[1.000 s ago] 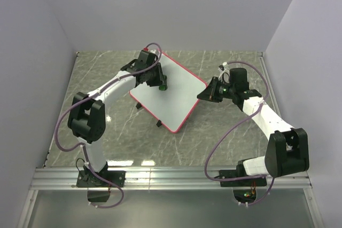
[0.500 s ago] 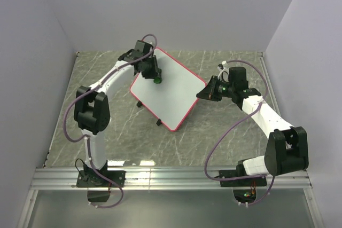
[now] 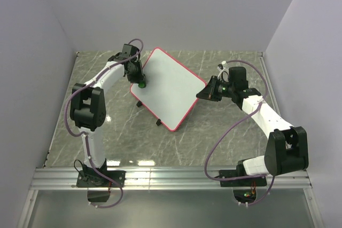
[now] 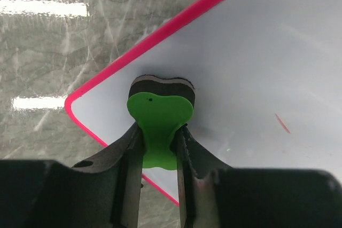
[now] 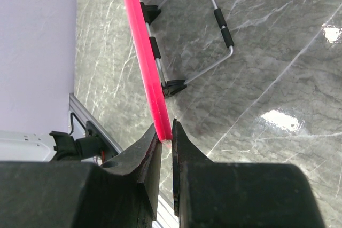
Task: Erase the whiteboard
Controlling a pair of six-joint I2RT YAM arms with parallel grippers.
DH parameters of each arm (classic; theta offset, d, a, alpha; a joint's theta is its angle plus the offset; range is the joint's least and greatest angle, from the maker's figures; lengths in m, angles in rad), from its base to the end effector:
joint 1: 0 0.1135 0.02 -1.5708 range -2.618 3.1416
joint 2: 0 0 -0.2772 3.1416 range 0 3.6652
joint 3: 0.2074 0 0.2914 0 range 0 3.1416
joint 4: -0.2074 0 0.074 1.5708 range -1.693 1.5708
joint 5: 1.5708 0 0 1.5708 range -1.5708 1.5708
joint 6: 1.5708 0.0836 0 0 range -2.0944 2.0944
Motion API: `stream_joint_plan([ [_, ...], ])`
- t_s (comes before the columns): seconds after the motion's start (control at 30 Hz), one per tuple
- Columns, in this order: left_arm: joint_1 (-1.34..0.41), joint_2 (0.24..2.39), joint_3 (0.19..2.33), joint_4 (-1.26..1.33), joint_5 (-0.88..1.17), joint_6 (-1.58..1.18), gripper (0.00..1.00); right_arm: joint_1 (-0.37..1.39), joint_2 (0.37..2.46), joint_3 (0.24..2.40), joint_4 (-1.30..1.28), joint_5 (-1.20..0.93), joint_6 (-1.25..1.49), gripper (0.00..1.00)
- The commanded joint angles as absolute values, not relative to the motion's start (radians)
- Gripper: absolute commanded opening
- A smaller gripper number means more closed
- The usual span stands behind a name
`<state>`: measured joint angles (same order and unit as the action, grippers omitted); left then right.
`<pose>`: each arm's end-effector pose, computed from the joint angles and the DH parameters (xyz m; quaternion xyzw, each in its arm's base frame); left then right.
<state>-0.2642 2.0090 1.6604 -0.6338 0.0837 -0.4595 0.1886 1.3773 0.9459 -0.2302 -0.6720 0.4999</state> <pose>0.4938 -0.1408 0.1926 -0.0811 0.9528 -0.1400 0.2568 0.3447 0.1188 0.2351 -0.0115 0.8604 0.4188 0.2903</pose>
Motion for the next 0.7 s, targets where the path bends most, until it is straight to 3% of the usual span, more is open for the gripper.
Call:
stream_joint_plan([
  [0.0, -0.284, 1.971, 1.689, -0.623, 0.155, -0.440, 0.00, 0.202, 1.385, 0.988, -0.238, -0.646, 0.463, 0.00],
  [0.43, -0.405, 2.098, 2.023, -0.716, 0.186, -0.420, 0.00, 0.203, 1.385, 0.971, -0.224, -0.644, 0.468, 0.00],
  [0.67, -0.399, 2.062, 1.924, -0.695, 0.130, -0.408, 0.00, 0.203, 1.379, 0.974, -0.230, -0.641, 0.463, 0.00],
])
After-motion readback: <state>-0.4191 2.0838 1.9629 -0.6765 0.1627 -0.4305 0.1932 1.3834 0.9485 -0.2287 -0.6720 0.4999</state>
